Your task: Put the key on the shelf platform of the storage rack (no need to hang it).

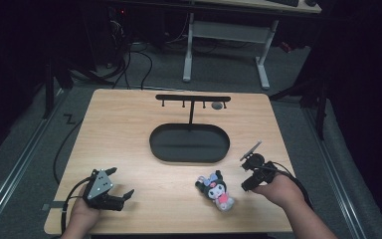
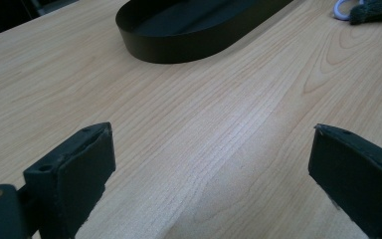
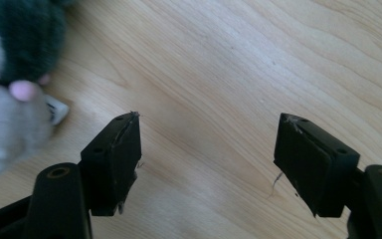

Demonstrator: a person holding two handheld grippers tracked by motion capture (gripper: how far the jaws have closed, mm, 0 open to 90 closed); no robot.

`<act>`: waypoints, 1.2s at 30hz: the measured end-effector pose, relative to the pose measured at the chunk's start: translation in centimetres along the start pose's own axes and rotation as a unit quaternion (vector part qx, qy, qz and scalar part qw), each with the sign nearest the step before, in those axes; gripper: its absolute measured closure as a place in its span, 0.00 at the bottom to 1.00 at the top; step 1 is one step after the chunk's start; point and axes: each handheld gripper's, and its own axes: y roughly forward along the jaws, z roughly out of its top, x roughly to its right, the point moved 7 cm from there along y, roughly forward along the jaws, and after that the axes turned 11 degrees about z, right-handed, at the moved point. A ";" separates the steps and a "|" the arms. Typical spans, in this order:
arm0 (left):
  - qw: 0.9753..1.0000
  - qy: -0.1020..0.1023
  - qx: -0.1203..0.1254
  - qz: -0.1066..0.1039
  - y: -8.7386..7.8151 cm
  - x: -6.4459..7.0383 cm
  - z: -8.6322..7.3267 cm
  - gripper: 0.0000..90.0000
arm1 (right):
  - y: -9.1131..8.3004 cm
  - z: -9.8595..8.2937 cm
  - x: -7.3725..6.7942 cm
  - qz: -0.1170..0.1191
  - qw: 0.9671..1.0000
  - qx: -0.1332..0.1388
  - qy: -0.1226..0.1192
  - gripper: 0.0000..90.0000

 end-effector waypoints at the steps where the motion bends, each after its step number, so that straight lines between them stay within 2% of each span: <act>1: 1.000 -0.001 -0.001 0.000 0.1 0.0 0.0 0.06 | 0.0 0.0 0.0 0.000 1.000 0.000 0.000 0.27; 3: 1.000 0.000 -0.003 -0.002 0.2 0.0 -0.1 0.06 | -0.1 0.0 -0.9 0.012 1.000 0.010 0.001 0.22; 5: 1.000 0.000 -0.003 -0.004 0.2 0.1 -0.1 0.06 | -0.2 0.0 -1.2 0.017 1.000 0.012 0.005 0.21; 8: 1.000 0.000 -0.004 -0.005 0.2 0.1 -0.1 0.06 | -0.6 0.3 -2.7 0.030 0.999 0.019 -0.008 0.17; 9: 1.000 0.001 -0.004 -0.006 0.1 0.1 -0.1 0.06 | -0.6 0.3 -2.7 0.030 0.999 0.019 -0.008 0.17; 10: 1.000 0.002 -0.005 -0.007 0.0 0.1 -0.2 0.06 | -0.8 0.5 -3.2 0.035 0.999 0.023 -0.005 0.17; 11: 1.000 0.001 -0.005 -0.008 0.0 0.1 -0.2 0.06 | -1.1 0.8 -4.4 0.044 0.998 0.031 -0.013 0.16; 13: 1.000 -0.001 -0.004 -0.010 0.0 0.1 -0.1 0.06 | -1.1 1.0 -5.4 0.047 0.998 0.032 -0.022 0.13; 18: 1.000 0.001 -0.005 -0.012 0.1 0.2 -0.2 0.06 | -0.3 1.2 -6.8 0.063 0.997 0.034 -0.023 0.07; 19: 1.000 0.001 -0.006 -0.013 0.0 0.2 -0.2 0.06 | -0.1 1.1 -7.3 0.068 0.997 0.032 -0.017 0.06; 20: 1.000 0.001 -0.005 -0.013 0.0 0.2 -0.2 0.06 | 0.5 1.1 -8.0 0.071 0.997 0.024 -0.027 0.05; 21: 1.000 0.001 -0.005 -0.014 0.0 0.2 -0.2 0.06 | 0.5 1.1 -8.0 0.071 0.997 0.024 -0.027 0.05; 22: 1.000 0.001 -0.005 -0.014 0.0 0.2 -0.2 0.06 | 1.2 1.0 -8.6 0.070 0.997 0.017 -0.042 0.04; 26: 1.000 0.002 -0.005 -0.015 0.0 0.2 -0.2 0.06 | 1.9 0.8 -9.0 0.070 0.997 0.006 -0.038 0.06; 30: 1.000 0.000 -0.006 -0.014 0.0 0.2 -0.2 0.06 | 2.8 0.4 -8.9 0.072 0.997 -0.002 -0.031 0.14; 31: 1.000 0.000 -0.006 -0.014 0.1 0.2 -0.2 0.06 | 2.9 0.2 -9.0 0.069 0.998 -0.005 -0.011 0.17; 33: 1.000 0.001 -0.006 -0.015 0.1 0.2 -0.2 0.06 | 3.4 0.1 -8.8 0.067 0.998 -0.003 -0.019 0.17; 34: 1.000 0.001 -0.006 -0.015 0.1 0.3 -0.2 0.06 | 3.6 0.0 -8.9 0.068 0.998 -0.005 -0.014 0.17; 35: 1.000 0.002 -0.006 -0.015 0.1 0.3 -0.2 0.06 | 3.8 0.0 -8.8 0.067 0.997 -0.003 -0.027 0.17; 36: 1.000 0.002 -0.007 -0.016 0.1 0.3 -0.2 0.06 | 4.1 -0.2 -9.0 0.065 0.997 -0.006 -0.030 0.17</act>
